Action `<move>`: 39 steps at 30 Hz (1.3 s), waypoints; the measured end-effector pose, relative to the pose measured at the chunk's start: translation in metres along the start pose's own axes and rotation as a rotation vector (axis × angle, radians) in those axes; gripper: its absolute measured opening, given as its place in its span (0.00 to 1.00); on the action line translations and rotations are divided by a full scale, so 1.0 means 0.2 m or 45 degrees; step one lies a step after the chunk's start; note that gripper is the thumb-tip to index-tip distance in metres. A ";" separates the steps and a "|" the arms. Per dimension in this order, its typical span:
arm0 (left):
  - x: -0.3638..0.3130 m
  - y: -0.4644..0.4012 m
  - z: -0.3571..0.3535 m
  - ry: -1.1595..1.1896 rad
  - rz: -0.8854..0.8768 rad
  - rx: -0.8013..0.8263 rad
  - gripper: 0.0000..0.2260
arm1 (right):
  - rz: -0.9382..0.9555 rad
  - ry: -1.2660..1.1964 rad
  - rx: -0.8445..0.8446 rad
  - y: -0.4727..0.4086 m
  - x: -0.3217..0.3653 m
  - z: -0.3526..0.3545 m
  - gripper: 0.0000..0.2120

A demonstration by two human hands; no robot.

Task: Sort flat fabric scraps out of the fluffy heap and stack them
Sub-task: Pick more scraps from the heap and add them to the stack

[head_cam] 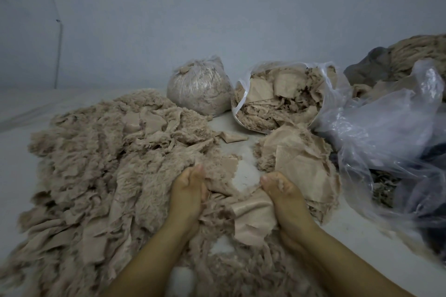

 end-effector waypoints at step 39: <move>0.05 0.04 -0.04 -0.412 0.043 0.412 0.17 | -0.053 0.034 -0.030 -0.05 -0.01 0.10 0.17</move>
Point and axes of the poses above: each hand's wrist, its own y-axis away from the middle knuckle, its own z-axis out of the back of the hand, x = y × z, the point moved 4 cm from there along -y, towards the middle knuckle, and after that the axes turned 15 degrees about z, right-handed, at the moved point
